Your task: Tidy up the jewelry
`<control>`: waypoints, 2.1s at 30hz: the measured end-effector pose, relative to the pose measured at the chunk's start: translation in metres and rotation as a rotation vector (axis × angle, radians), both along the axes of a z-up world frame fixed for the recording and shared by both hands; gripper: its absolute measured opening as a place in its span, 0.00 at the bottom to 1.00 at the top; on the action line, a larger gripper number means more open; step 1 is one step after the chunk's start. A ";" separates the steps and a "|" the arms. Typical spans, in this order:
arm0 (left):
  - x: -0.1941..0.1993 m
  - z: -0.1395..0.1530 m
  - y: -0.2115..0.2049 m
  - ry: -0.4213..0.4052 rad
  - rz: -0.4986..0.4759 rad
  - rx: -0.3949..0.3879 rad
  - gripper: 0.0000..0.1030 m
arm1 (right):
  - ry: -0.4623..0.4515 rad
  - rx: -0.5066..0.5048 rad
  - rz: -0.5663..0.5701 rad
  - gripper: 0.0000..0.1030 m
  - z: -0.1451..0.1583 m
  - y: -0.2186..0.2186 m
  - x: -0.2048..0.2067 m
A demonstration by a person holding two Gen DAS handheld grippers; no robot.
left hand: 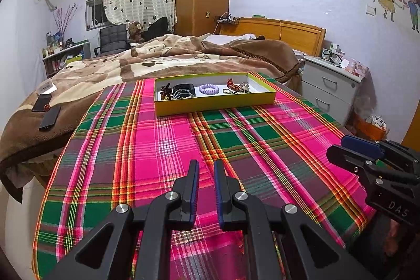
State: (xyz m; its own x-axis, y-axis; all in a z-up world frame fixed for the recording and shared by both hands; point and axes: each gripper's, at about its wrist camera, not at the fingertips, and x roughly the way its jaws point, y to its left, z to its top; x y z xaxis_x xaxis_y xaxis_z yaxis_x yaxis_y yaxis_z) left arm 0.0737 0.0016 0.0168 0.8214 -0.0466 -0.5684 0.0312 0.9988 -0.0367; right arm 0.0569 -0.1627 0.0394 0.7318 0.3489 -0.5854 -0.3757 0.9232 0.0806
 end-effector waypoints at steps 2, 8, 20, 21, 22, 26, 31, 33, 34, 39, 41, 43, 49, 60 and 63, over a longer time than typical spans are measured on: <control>0.000 0.000 0.000 0.001 0.000 0.000 0.10 | 0.001 0.000 0.000 0.38 0.000 0.000 0.000; 0.000 0.002 -0.002 0.002 0.005 -0.001 0.10 | 0.004 0.002 0.001 0.38 0.000 0.001 0.000; 0.000 0.003 -0.004 -0.003 0.006 0.003 0.10 | 0.014 0.000 0.007 0.39 -0.001 0.003 -0.002; 0.000 0.003 -0.004 -0.002 0.006 0.002 0.10 | 0.016 0.000 0.008 0.39 -0.001 0.004 -0.002; 0.000 0.003 -0.004 -0.001 0.007 0.002 0.10 | 0.016 0.000 0.008 0.39 -0.001 0.004 -0.002; 0.000 0.000 -0.003 0.003 0.009 0.000 0.10 | 0.017 0.000 0.010 0.39 -0.001 0.005 -0.002; 0.000 0.000 -0.003 0.003 0.009 0.001 0.10 | 0.020 -0.001 0.010 0.39 -0.002 0.005 -0.002; 0.000 -0.001 -0.003 0.005 0.009 0.002 0.10 | 0.021 -0.002 0.010 0.39 -0.002 0.005 -0.001; 0.000 -0.001 -0.003 0.006 0.008 0.000 0.10 | 0.021 -0.002 0.011 0.39 -0.002 0.005 -0.001; -0.001 -0.003 -0.001 0.009 0.007 -0.002 0.10 | 0.022 -0.002 0.012 0.39 -0.003 0.006 -0.002; -0.001 -0.003 -0.001 0.009 0.008 0.000 0.10 | 0.024 -0.003 0.013 0.39 -0.004 0.007 -0.002; -0.001 -0.003 -0.001 0.009 0.008 -0.001 0.10 | 0.025 -0.003 0.014 0.39 -0.005 0.007 -0.002; -0.001 -0.004 -0.001 0.010 0.007 0.000 0.10 | 0.025 -0.003 0.014 0.39 -0.004 0.007 -0.002; -0.002 -0.008 -0.003 0.013 0.003 0.003 0.10 | 0.027 -0.004 0.015 0.39 -0.005 0.008 -0.002; -0.002 -0.009 -0.004 0.012 0.001 0.003 0.10 | 0.027 -0.003 0.015 0.39 -0.005 0.008 -0.002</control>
